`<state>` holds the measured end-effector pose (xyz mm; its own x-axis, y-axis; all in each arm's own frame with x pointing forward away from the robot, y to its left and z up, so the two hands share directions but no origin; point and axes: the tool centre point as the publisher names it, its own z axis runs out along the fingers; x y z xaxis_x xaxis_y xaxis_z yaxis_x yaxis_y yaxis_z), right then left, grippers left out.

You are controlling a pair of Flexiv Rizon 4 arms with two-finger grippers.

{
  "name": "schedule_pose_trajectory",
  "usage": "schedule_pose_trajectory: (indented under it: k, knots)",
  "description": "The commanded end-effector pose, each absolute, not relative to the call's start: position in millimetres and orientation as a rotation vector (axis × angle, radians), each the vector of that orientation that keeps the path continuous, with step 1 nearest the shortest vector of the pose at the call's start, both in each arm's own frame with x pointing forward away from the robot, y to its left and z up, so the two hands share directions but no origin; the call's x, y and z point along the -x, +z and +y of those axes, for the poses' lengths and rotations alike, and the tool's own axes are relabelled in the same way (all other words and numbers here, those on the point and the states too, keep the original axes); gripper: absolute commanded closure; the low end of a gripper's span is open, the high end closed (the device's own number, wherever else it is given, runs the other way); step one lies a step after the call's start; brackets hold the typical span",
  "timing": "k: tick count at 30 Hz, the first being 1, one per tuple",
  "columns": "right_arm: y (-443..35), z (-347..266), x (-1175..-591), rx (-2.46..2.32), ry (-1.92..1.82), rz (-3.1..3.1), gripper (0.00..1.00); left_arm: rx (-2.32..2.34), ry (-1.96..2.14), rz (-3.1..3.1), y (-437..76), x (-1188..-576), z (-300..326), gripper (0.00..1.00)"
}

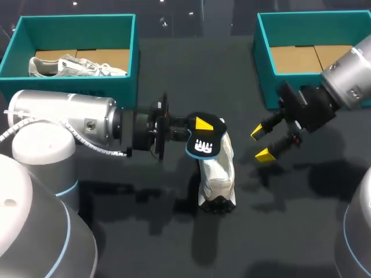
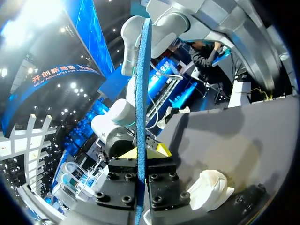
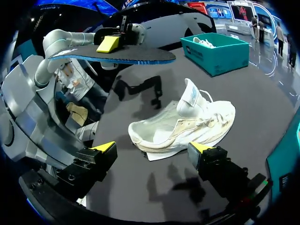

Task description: Take the shoe out of the shoebox, open the shoe tongue, remove and reinsert the insole, then place the shoe into the shoebox

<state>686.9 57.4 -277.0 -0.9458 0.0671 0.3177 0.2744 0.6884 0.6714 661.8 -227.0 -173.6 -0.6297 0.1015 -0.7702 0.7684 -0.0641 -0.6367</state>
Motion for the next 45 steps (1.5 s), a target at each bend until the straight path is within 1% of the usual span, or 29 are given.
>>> schedule_pose_trajectory:
  k: [1, 7, 13, 18, 29, 33, 39, 45]
  knots:
    - [-271.9, 50.3, -648.9, 0.166, -1.137, -2.936, 0.0, -0.895, -1.724, 1.774, -165.3, -627.6, -213.3, 1.0]
    - [-287.8, 58.6, -641.9, 0.076, -0.951, -3.103, 0.0, -0.87, -1.756, 1.823, -177.9, -611.1, -219.7, 1.0]
    - [-306.7, 61.4, -639.2, 0.017, -0.988, -3.145, 0.0, -0.805, -1.853, 1.868, -189.1, -605.4, -227.9, 1.0]
    - [-321.0, 68.5, -643.3, 0.005, -0.852, -3.179, 0.0, -0.785, -1.893, 1.872, -192.0, -605.5, -231.1, 1.0]
    - [-321.0, 68.5, -643.3, 0.005, -0.852, -3.179, 0.0, -0.785, -1.893, 1.872, -192.0, -605.5, -231.1, 1.0]
    - [-329.2, 80.0, -653.5, 0.092, -0.733, -3.136, 0.0, -0.854, -1.905, 1.85, -203.2, -599.2, -242.4, 1.0]
    - [-334.7, 100.8, -660.4, 0.071, -0.753, -3.099, 0.0, -0.885, -1.89, 1.848, -214.8, -598.6, -248.3, 1.0]
    - [-345.9, 102.1, -664.5, 0.124, -0.765, -3.08, 0.0, -0.872, -1.917, 1.852, -220.0, -596.1, -249.3, 1.0]
